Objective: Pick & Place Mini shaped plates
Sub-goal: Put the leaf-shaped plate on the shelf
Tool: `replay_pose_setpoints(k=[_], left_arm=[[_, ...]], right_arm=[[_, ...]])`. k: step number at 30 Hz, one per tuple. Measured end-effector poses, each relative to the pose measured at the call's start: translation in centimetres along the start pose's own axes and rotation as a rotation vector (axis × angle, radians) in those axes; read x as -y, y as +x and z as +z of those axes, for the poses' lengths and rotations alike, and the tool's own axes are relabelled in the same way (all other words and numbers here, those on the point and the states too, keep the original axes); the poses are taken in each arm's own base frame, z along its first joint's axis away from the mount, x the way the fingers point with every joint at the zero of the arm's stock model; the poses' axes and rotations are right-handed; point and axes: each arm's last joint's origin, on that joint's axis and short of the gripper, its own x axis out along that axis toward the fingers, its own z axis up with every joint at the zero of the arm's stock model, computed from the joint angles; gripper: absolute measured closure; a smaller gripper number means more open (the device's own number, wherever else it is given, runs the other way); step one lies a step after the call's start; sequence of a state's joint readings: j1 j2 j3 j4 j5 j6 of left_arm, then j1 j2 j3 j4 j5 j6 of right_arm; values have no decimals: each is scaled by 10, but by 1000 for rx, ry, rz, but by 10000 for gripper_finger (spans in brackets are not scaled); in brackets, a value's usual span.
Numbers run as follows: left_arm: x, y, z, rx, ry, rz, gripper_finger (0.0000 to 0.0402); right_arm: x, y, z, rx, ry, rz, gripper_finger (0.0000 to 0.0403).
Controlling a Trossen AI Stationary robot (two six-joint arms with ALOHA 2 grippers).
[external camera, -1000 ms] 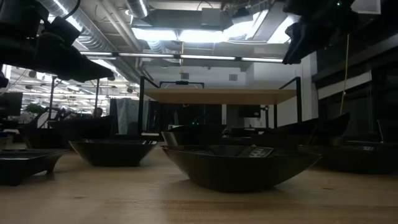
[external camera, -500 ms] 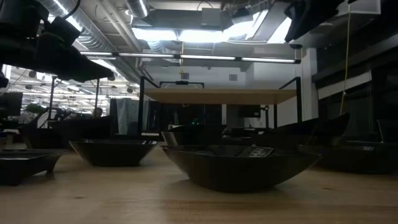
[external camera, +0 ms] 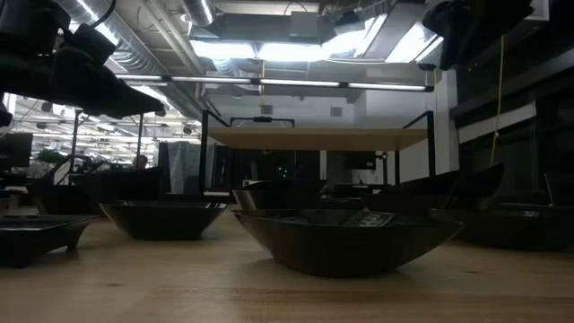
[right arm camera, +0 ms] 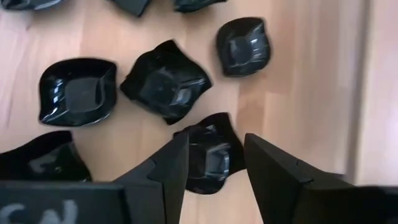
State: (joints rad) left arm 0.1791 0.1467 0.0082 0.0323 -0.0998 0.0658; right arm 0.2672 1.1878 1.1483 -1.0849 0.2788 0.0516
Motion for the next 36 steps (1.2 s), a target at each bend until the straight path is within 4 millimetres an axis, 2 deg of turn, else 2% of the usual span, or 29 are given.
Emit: replay_pose_setpoints(k=[7,16,21,29,36], left_arm=[[0,0,0,0,0,0,297],[0,0,0,0,0,0,297],[0,0,0,1,0,0,297],[0,0,0,0,0,0,297],[0,0,0,0,0,0,297]], right_arm=[[-25,13,4,-69,-65,32,247],[-43,18,1,-130,-50,40,247],[-53,29,2,-162,-74,36,247],[-64,56,7,-265,-167,8,247],[-57,75,10,-332,-157,-12,247]])
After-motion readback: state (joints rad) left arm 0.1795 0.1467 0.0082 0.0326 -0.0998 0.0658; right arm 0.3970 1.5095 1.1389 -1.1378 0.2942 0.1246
